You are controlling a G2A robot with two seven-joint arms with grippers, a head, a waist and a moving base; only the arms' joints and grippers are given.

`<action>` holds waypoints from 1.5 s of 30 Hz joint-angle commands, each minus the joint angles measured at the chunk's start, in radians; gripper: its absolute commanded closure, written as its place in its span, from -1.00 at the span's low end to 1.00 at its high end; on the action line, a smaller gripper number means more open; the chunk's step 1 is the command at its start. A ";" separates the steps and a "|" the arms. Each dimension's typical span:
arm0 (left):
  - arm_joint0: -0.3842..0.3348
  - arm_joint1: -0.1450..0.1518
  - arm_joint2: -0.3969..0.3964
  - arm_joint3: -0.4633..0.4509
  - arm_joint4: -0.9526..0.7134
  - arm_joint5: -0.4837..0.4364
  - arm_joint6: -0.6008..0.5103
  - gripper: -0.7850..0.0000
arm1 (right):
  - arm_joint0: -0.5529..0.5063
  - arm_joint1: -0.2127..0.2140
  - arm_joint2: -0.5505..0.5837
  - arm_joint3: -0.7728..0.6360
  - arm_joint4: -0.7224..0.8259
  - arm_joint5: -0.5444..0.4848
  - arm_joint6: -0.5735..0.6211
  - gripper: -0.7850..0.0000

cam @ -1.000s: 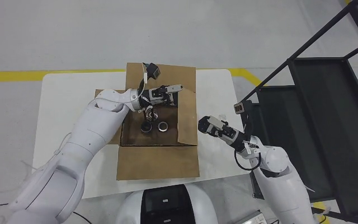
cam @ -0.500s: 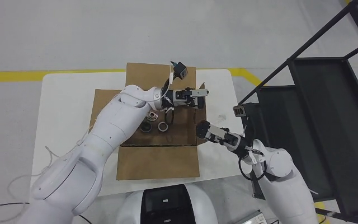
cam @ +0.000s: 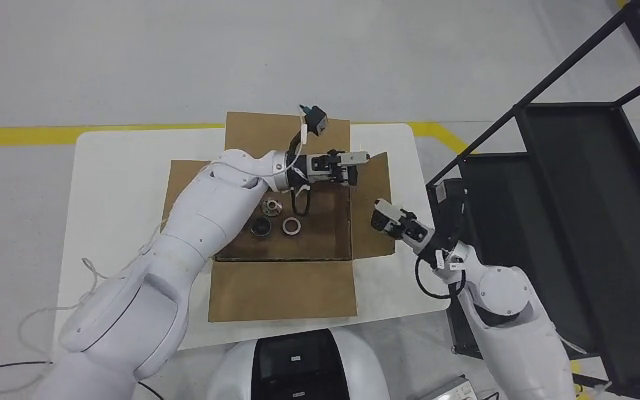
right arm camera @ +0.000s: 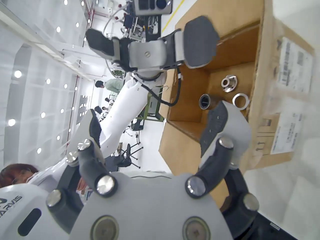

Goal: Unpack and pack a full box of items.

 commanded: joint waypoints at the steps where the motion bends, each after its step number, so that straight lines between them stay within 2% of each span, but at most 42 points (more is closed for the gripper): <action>1: 0.013 0.033 -0.043 -0.025 -0.006 0.019 -0.018 -1.00 | 0.003 0.000 0.001 0.021 -0.017 0.022 -0.018 -1.00; 4: 0.048 0.087 -0.121 -0.073 -0.034 0.093 -0.093 -1.00 | 0.032 0.000 -0.024 0.062 -0.041 0.058 -0.026 -1.00; 7: 0.091 0.143 -0.206 -0.150 -0.015 0.127 -0.127 -1.00 | 0.072 0.000 -0.052 0.108 -0.090 0.091 -0.044 -1.00; 13: 0.251 0.261 -0.427 -0.390 0.062 0.154 -0.154 -1.00 | 0.143 -0.005 -0.120 0.195 -0.165 0.117 -0.096 -1.00; 16: 0.350 0.310 -0.560 -0.495 0.113 0.141 -0.134 -1.00 | 0.169 -0.008 -0.146 0.250 -0.173 0.098 -0.106 -1.00; 20: 0.478 0.350 -0.709 -0.636 0.138 0.159 -0.039 -1.00 | 0.197 -0.012 -0.173 0.301 -0.192 0.092 -0.132 -1.00; 26: 0.648 0.383 -0.882 -0.805 0.152 0.175 0.117 -1.00 | 0.249 -0.019 -0.226 0.356 -0.189 0.097 -0.129 -1.00; 32: 0.733 0.392 -0.949 -0.866 0.164 0.194 0.233 -1.00 | 0.289 -0.021 -0.240 0.391 -0.194 0.080 -0.127 -1.00; 35: 0.753 0.394 -0.964 -0.873 0.173 0.202 0.269 -1.00 | 0.273 -0.017 -0.223 0.331 -0.206 0.040 -0.137 -1.00; 40: 0.774 0.397 -0.984 -0.872 0.212 0.206 0.347 -1.00 | 0.231 -0.008 -0.203 0.154 -0.273 -0.016 -0.125 -1.00; 45: 0.803 0.396 -1.002 -0.877 0.233 0.190 0.434 -1.00 | 0.257 -0.010 -0.274 0.052 -0.382 -0.022 -0.097 -1.00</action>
